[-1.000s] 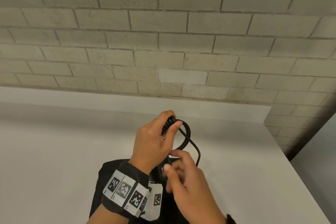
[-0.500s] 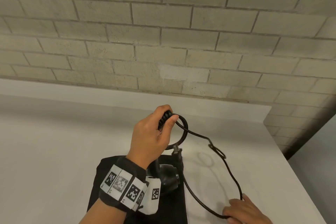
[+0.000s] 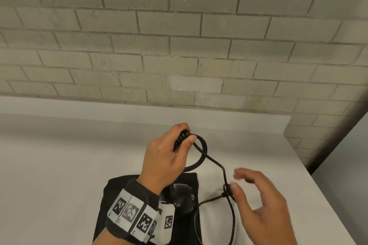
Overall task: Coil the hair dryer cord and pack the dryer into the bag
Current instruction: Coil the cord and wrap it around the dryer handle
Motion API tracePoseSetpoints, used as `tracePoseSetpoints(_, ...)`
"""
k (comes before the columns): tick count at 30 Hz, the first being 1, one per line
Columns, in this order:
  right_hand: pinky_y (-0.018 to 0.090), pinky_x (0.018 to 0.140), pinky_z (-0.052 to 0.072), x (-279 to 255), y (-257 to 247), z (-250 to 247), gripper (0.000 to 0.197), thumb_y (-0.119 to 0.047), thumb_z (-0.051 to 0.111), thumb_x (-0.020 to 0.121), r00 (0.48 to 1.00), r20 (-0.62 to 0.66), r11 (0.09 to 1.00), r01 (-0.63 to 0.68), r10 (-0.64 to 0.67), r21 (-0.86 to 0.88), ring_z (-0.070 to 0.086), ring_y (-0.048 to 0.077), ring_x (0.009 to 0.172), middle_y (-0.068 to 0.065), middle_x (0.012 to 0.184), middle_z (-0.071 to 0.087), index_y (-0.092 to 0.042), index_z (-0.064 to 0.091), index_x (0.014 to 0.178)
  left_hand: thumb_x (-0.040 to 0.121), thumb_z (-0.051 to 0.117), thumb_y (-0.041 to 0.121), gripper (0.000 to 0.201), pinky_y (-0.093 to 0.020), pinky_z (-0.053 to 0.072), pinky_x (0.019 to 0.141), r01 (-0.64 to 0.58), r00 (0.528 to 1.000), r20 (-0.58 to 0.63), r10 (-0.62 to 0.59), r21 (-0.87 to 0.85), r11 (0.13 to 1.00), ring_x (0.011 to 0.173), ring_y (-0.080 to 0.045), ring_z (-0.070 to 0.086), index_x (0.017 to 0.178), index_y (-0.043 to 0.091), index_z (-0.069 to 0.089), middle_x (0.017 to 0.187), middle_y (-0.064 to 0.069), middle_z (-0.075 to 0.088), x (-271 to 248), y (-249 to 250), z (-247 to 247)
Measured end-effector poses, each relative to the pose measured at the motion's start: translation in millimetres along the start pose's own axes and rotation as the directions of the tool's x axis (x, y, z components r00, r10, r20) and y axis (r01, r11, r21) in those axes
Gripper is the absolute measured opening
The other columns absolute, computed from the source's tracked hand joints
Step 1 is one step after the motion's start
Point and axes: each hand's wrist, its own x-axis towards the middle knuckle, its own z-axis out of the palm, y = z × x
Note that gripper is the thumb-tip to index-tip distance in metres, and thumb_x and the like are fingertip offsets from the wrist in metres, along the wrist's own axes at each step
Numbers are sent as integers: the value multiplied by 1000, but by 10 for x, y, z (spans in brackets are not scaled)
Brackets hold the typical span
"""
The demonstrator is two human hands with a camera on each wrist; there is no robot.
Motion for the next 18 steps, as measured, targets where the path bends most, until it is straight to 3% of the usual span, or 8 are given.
tracePoseSetpoints(3,0,89,35,133,-137,158,29,-44,58,89,964,237,991,-129,118,30,40,-20,117,-40,119,45,-46,45,115,99,46,44,27,-10,36,54,-9,1000,7,9,-6,1000,56,-8,51,105,21,59,71,14,53,-30,51,-6)
tracePoseSetpoints(5,7,87,42,207,-146,229,23,-47,52,90,926,364,991,-126,104,39,47,-16,112,-39,111,50,-44,43,111,99,46,43,25,-10,35,54,-12,1000,8,12,-1,1000,56,-6,50,104,22,58,71,15,52,-44,66,-14)
tracePoseSetpoints(7,14,78,48,259,-167,243,12,-45,46,91,933,355,990,-106,68,89,59,-3,97,-28,99,58,-40,48,102,99,45,44,25,-8,35,54,-9,1000,8,9,0,1000,56,-5,49,104,23,57,70,16,51,-56,71,-32)
tracePoseSetpoints(10,15,71,46,319,-172,172,8,-40,45,95,968,239,996,69,-79,50,59,6,85,-20,89,59,-37,53,97,99,44,46,26,-7,33,54,4,1000,0,-4,-22,1000,54,-4,48,104,24,57,68,17,50,-61,66,-69)
tracePoseSetpoints(14,9,77,40,478,-233,-3,18,-38,54,94,909,294,943,326,-294,-62,54,1,87,-21,89,52,-29,58,109,99,46,40,21,-6,32,54,7,1000,0,-8,-56,998,53,-2,48,106,23,58,68,18,50,-67,83,-78)
tracePoseSetpoints(18,21,73,46,687,-333,-104,10,-19,59,96,858,273,886,462,-435,-39,55,8,81,-7,89,56,-15,64,102,99,46,37,27,-5,31,55,-7,1000,9,8,-86,996,53,0,48,110,19,62,67,23,48,-63,134,-56)
